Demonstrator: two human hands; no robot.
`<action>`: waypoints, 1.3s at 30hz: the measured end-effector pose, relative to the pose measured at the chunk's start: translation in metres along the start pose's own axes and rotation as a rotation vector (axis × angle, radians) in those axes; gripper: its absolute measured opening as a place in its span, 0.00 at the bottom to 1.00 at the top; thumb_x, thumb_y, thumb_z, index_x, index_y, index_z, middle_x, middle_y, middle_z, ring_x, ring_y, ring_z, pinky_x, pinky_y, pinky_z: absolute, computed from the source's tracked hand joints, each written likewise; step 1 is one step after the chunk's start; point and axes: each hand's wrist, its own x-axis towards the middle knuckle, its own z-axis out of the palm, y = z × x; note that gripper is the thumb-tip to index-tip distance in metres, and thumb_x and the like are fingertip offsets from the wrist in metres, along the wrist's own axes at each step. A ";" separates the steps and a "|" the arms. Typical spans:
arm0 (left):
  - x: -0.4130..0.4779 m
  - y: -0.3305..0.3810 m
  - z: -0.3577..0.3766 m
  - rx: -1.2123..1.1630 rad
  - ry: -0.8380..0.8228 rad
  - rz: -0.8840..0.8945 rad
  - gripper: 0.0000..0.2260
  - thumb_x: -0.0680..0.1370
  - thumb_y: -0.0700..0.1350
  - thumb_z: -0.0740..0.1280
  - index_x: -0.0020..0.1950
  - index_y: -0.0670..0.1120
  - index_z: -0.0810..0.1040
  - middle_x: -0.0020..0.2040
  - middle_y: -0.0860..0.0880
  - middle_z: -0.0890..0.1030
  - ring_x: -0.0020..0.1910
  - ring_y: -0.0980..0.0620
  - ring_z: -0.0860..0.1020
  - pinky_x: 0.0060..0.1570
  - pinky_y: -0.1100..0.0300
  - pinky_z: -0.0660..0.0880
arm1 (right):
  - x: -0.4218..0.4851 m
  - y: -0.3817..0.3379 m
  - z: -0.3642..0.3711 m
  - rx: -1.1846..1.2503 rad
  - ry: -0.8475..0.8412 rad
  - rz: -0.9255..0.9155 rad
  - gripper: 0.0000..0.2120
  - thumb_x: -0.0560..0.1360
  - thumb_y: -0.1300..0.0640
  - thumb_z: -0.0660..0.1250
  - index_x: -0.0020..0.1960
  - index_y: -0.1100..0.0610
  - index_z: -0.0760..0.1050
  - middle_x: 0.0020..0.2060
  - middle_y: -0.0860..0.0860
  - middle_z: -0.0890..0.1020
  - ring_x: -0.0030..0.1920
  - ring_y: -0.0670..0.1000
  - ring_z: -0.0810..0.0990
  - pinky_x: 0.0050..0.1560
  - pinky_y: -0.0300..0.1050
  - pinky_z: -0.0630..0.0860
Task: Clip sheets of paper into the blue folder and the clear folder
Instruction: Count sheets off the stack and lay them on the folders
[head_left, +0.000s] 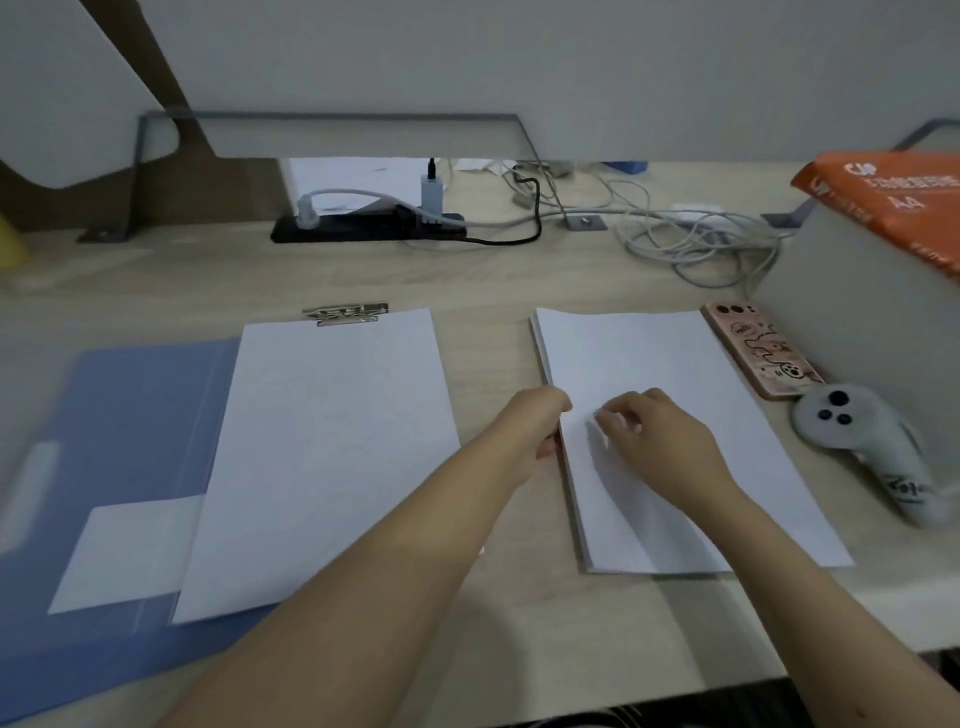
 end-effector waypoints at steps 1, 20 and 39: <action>0.002 0.000 0.001 0.005 -0.006 -0.004 0.10 0.78 0.41 0.59 0.55 0.40 0.75 0.45 0.45 0.75 0.47 0.48 0.76 0.57 0.57 0.75 | -0.001 -0.002 0.001 0.005 0.000 0.014 0.19 0.76 0.44 0.58 0.60 0.54 0.75 0.56 0.53 0.76 0.51 0.53 0.77 0.46 0.42 0.69; 0.004 -0.028 -0.007 -0.162 -0.192 0.081 0.09 0.81 0.48 0.57 0.53 0.49 0.76 0.44 0.56 0.78 0.48 0.58 0.77 0.47 0.64 0.75 | 0.000 -0.013 0.010 0.033 0.034 0.064 0.18 0.75 0.42 0.58 0.60 0.50 0.73 0.56 0.55 0.75 0.54 0.55 0.75 0.48 0.44 0.69; 0.000 -0.037 0.032 0.185 0.049 0.186 0.23 0.67 0.52 0.55 0.59 0.50 0.73 0.54 0.46 0.81 0.51 0.44 0.80 0.53 0.47 0.78 | -0.005 -0.001 -0.009 0.276 -0.017 0.147 0.16 0.79 0.56 0.54 0.65 0.58 0.71 0.63 0.55 0.75 0.62 0.55 0.73 0.55 0.44 0.68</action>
